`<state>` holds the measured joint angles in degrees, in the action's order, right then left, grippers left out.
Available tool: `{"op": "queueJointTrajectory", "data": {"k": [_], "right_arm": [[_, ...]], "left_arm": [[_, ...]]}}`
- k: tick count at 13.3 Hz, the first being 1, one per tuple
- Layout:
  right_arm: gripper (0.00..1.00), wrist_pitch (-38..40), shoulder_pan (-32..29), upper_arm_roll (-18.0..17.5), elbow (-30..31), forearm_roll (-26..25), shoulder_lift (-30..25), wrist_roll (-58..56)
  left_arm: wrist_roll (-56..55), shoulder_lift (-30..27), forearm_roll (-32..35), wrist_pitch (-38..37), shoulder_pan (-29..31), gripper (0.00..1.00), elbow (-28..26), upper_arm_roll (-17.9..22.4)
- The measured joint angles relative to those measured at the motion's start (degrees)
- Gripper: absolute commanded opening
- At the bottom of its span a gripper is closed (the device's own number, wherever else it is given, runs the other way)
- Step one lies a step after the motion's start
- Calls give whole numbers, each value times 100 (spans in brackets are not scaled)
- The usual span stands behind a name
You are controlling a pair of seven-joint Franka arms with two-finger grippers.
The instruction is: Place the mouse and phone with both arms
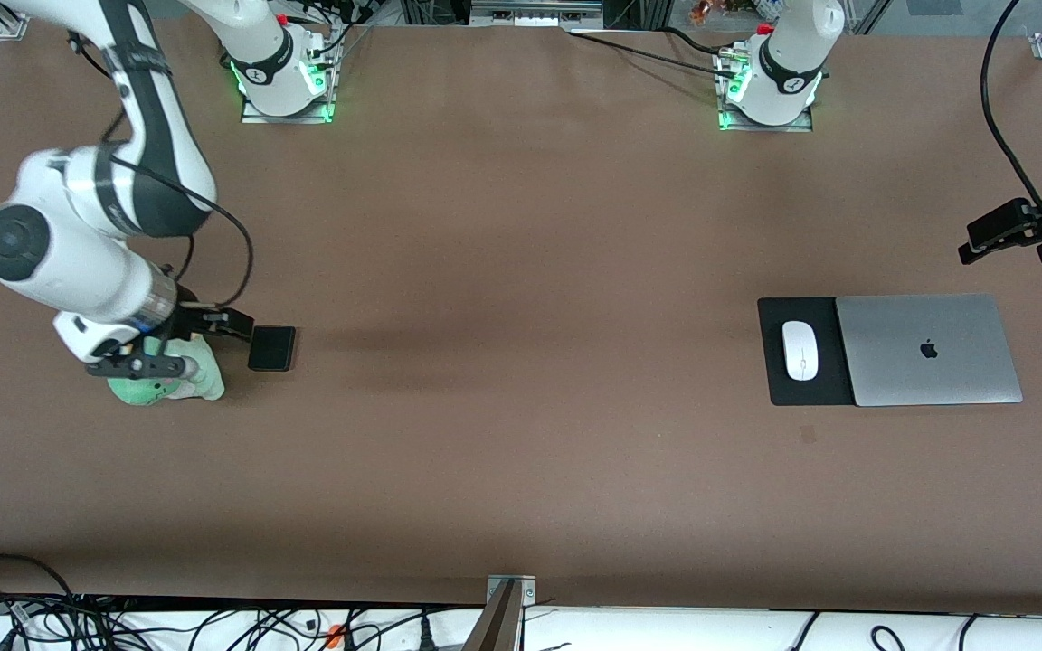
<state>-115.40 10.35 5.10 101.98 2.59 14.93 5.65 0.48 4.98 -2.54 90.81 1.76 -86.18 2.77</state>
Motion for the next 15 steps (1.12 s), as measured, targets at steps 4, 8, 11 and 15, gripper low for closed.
{"op": "queueJointTrajectory", "data": {"k": [4, 8, 11, 15], "right_arm": [[100, 850, -40, 203, -14, 0, -872, -4], [100, 1757, -494, 136, -261, -1, -1327, -27], [100, 2417, -951, -184, -804, -2, -1362, -37], [100, 2694, -1033, -272, -1017, -19, -1611, -37]], "left_arm": [[3, 19, 0, -4, -3, 100, 0, -21], [3, 31, 0, -6, -10, 100, 0, -48], [3, 40, 0, -6, -11, 100, 0, -49], [4, 57, 0, -6, -28, 100, 0, -54]]}}
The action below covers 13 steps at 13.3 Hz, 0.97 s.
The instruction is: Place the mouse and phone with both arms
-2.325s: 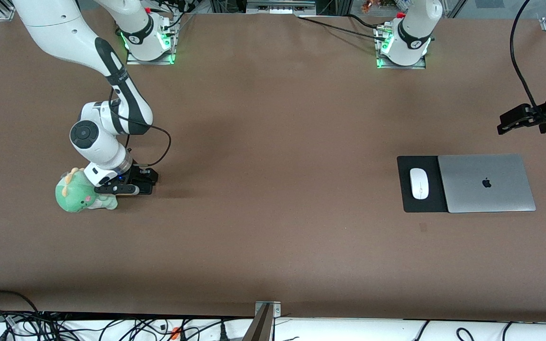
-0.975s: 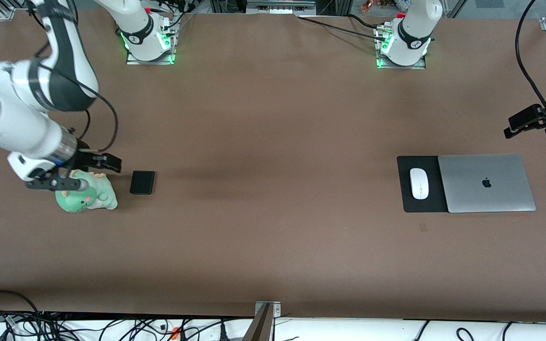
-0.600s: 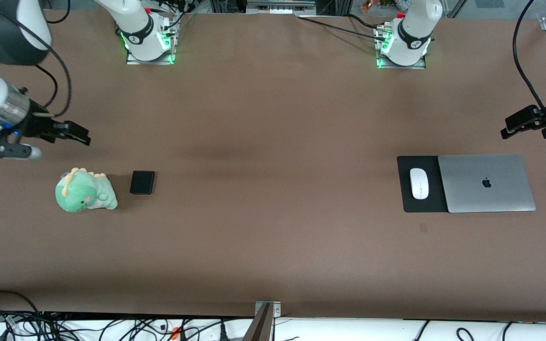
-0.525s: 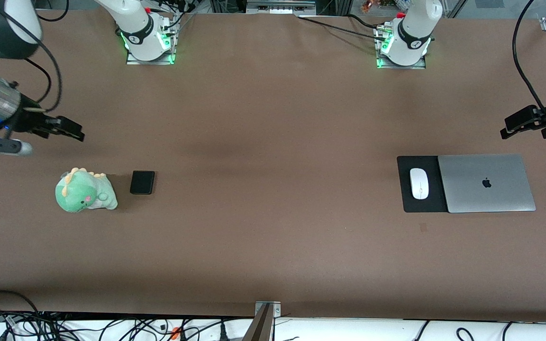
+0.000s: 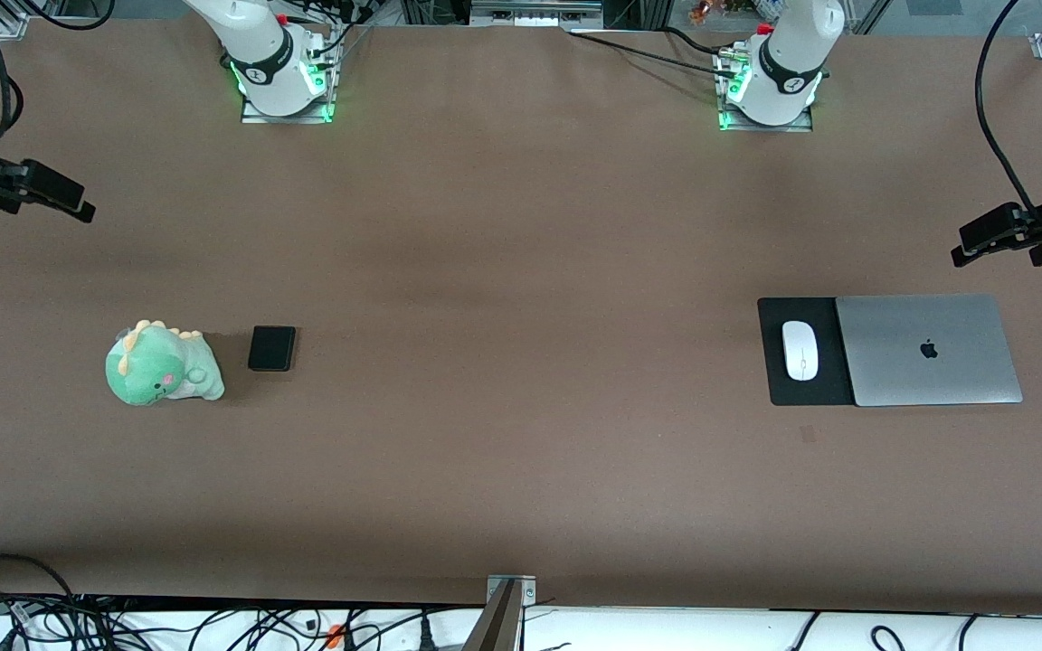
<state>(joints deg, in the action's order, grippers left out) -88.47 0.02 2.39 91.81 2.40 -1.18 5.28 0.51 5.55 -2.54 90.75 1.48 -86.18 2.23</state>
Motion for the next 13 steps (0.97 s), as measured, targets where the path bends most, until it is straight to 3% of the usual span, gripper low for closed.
{"op": "queueJointTrajectory", "data": {"k": [6, 13], "right_arm": [[100, 22, -7, -11, -4, -264, -375, 0], [100, 9, -54, -11, -91, -267, -392, -132]], "left_arm": [[0, 1, 0, 0, -1, 100, 0, 0], [0, 1, 0, 0, -1, 100, 0, 0]]}}
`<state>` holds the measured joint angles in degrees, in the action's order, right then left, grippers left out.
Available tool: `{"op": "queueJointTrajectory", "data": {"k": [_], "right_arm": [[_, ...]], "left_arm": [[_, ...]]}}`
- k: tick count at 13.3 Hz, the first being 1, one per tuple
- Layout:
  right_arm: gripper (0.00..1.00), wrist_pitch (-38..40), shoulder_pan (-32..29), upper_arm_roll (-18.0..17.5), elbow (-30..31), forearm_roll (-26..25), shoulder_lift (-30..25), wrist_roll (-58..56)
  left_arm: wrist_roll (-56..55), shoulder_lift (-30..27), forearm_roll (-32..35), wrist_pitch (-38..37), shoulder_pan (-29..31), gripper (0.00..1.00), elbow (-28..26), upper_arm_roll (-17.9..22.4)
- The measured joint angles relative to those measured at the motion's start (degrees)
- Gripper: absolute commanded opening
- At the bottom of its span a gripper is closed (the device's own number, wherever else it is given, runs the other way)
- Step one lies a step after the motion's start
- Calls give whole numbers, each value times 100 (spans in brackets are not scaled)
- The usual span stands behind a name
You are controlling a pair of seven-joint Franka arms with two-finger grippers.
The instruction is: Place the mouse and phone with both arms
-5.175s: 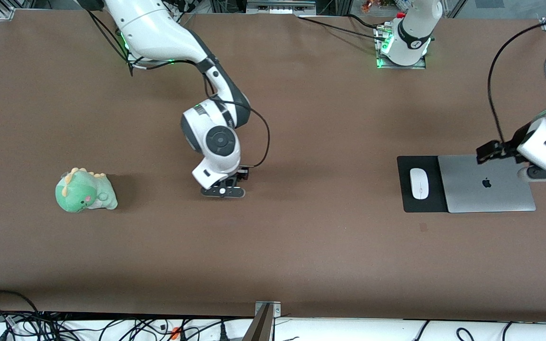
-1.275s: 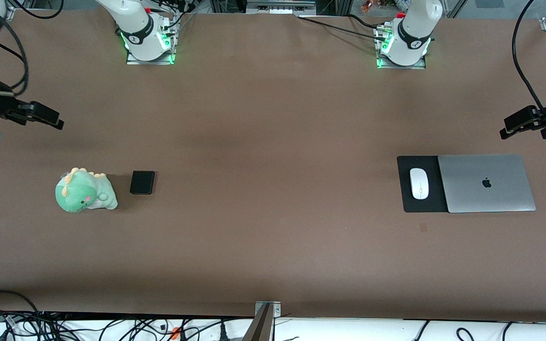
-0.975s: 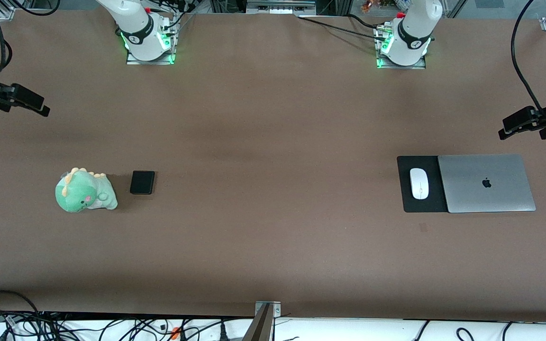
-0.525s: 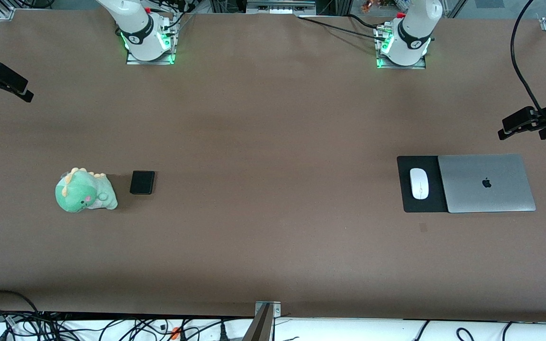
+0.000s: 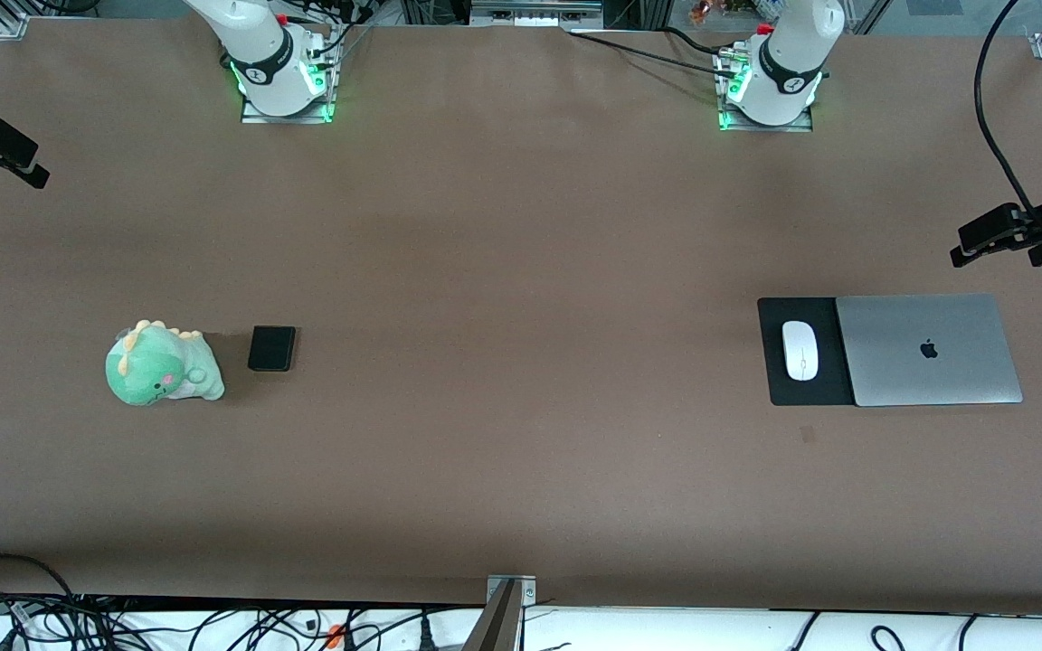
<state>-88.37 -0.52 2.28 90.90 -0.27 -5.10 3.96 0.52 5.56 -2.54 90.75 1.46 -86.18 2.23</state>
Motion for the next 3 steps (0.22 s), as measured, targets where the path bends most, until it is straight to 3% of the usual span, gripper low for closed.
{"op": "queueJointTrajectory", "data": {"k": [3], "right_arm": [[100, -6, 0, -4, -14, 0, 5, 0]], "left_arm": [[0, 0, 0, 0, 0, 100, 0, 0]]}}
